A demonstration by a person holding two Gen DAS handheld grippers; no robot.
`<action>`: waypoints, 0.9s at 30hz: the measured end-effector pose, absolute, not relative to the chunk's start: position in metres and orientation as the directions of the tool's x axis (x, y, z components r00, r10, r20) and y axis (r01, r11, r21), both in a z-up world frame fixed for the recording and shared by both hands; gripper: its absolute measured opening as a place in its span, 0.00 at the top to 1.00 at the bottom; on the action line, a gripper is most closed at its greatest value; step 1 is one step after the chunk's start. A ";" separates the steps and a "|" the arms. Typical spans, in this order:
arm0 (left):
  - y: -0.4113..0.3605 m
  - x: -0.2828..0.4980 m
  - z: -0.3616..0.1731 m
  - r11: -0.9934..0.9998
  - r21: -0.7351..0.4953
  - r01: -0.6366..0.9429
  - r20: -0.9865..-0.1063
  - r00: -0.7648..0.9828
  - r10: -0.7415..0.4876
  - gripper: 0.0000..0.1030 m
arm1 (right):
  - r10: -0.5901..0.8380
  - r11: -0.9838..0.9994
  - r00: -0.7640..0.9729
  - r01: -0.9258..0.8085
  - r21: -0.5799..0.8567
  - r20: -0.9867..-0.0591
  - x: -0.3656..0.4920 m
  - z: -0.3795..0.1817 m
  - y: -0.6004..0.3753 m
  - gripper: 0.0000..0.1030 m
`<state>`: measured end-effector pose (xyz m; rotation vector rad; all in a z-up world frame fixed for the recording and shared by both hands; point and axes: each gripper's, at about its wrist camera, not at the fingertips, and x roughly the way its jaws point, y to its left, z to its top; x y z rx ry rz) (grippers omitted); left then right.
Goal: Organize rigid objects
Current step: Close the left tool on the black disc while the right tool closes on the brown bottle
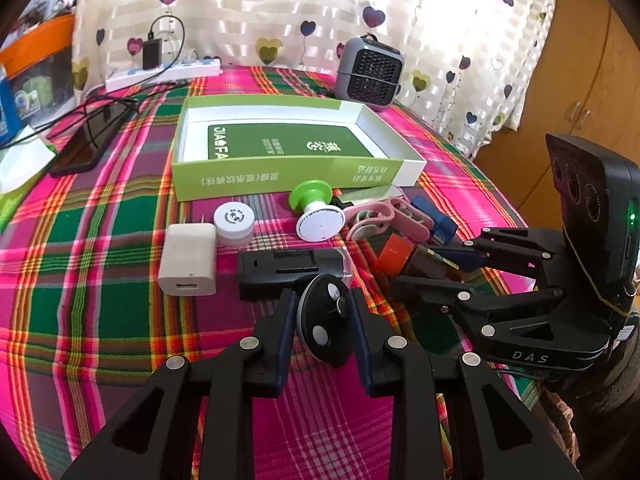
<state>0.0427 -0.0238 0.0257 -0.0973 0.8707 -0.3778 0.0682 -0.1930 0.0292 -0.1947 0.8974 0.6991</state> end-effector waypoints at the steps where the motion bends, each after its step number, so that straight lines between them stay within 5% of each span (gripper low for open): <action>1: -0.024 0.043 0.027 0.929 -0.235 0.284 -0.725 0.585 -0.363 0.76 | 0.479 0.766 0.425 -0.630 0.129 -0.768 0.068 0.031 -0.193 0.68; 27: -0.022 0.101 0.068 0.926 -0.209 0.314 -0.679 0.635 -0.369 0.76 | 0.419 0.854 0.556 -0.511 0.102 -0.718 0.108 0.079 -0.206 0.68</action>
